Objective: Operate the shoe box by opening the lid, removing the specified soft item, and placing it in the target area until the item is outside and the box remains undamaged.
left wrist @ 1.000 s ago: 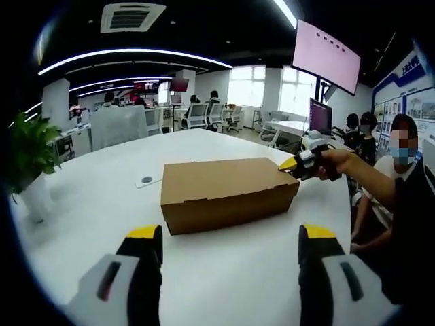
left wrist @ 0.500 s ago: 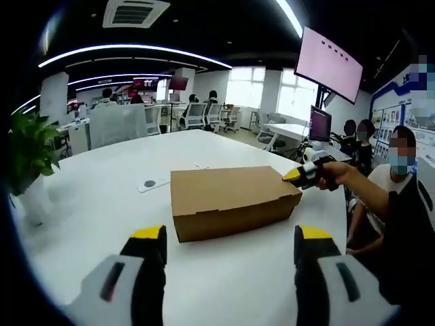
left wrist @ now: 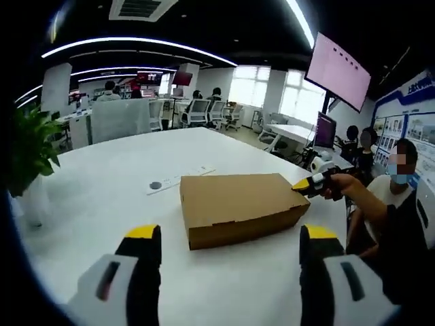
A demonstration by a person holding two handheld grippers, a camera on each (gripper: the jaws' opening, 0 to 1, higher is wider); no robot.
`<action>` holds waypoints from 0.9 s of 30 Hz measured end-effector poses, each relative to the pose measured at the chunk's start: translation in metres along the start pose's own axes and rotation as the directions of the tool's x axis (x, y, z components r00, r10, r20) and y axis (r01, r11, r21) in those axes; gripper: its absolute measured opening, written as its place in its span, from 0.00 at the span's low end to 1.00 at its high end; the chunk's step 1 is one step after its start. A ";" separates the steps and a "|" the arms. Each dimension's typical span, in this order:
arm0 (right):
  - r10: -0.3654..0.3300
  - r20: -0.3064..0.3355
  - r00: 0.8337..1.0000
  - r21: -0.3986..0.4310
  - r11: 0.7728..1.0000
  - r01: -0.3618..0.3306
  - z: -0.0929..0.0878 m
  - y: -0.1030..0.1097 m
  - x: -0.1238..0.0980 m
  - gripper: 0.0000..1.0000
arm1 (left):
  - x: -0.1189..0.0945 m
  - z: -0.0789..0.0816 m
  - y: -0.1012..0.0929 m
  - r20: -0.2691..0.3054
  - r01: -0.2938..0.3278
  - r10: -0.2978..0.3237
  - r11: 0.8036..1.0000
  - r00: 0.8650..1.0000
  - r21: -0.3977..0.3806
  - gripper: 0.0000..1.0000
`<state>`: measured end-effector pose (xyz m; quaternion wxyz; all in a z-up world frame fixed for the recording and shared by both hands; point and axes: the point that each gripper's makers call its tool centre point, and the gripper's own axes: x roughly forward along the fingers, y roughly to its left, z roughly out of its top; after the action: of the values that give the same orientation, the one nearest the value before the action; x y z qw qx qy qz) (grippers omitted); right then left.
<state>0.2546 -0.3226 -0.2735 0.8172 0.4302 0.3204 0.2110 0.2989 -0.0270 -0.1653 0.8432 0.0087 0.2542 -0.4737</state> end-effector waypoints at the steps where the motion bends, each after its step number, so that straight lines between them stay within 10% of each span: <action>1: 0.001 0.001 1.000 -0.002 1.000 -0.001 0.000 0.000 0.000 0.30 | 0.004 0.001 0.003 -0.004 0.009 -0.009 1.000 1.000 -0.013 0.85; 27: 0.018 -0.013 1.000 -0.029 0.999 -0.019 -0.005 0.007 0.000 0.30 | 0.042 0.026 0.044 -0.006 0.125 -0.129 0.972 0.992 -0.198 0.87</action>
<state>0.2508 -0.3164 -0.2695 0.8192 0.4200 0.3187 0.2259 0.3632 -0.0428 -0.1707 0.8055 -0.0867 0.3078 -0.4989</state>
